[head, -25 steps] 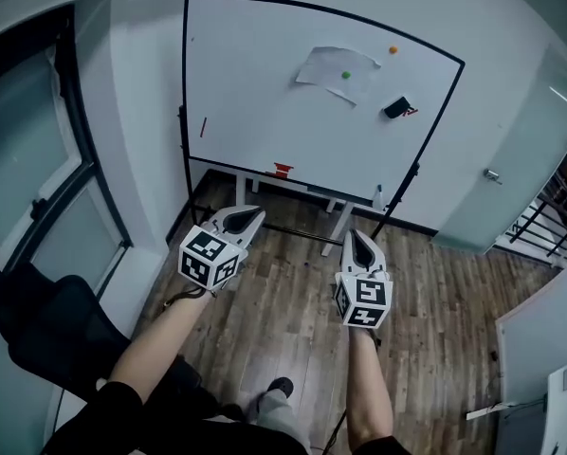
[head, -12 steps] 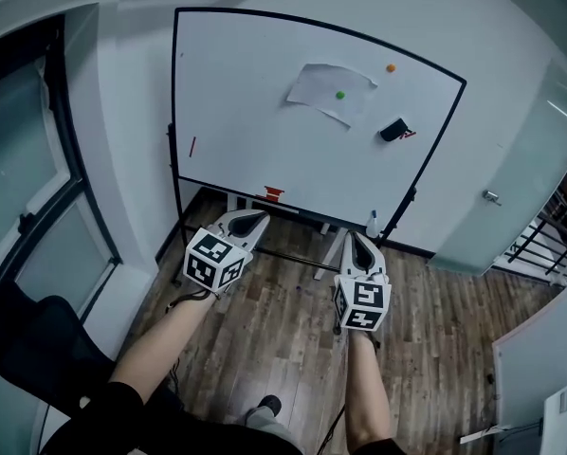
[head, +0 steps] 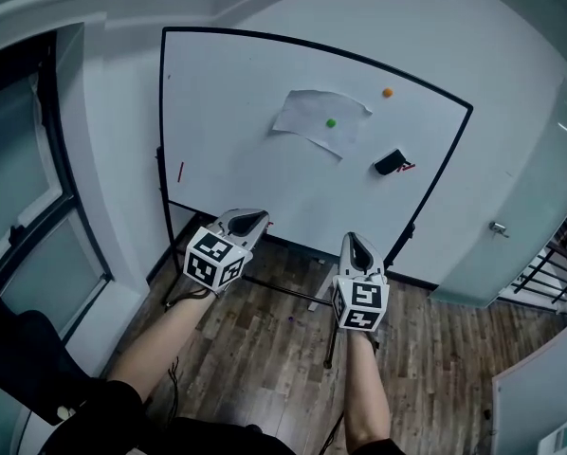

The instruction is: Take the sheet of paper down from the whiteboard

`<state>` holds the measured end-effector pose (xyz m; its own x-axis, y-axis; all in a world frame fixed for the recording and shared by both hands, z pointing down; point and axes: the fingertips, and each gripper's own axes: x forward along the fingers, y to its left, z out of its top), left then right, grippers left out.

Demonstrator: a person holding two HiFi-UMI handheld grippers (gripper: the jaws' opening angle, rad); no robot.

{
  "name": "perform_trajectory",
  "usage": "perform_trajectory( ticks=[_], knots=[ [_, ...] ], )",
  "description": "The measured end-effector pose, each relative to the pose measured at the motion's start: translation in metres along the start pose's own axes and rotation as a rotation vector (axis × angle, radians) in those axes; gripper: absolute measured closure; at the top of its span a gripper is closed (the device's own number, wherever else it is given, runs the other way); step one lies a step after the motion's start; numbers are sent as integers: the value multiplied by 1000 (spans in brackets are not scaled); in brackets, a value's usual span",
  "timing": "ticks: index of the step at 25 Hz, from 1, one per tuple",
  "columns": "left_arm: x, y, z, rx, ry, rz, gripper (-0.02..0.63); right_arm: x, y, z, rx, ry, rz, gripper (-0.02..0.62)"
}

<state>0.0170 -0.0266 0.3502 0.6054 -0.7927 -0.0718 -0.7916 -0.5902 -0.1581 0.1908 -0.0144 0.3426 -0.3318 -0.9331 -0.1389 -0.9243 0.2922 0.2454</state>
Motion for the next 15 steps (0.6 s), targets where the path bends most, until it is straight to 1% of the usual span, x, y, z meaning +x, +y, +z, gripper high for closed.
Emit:
perform_trajectory(
  ticks=[4, 7, 11, 15],
  knots=[
    [38, 5, -1, 15, 2, 29, 586, 28, -30, -12, 10, -6, 18, 572],
    [59, 9, -5, 18, 9, 46, 586, 46, -45, -18, 26, -15, 30, 572],
    [82, 22, -11, 31, 22, 60, 586, 69, -57, -28, 37, -17, 39, 572],
    [106, 45, -20, 35, 24, 61, 586, 99, -62, -39, 39, -13, 37, 572]
  ],
)
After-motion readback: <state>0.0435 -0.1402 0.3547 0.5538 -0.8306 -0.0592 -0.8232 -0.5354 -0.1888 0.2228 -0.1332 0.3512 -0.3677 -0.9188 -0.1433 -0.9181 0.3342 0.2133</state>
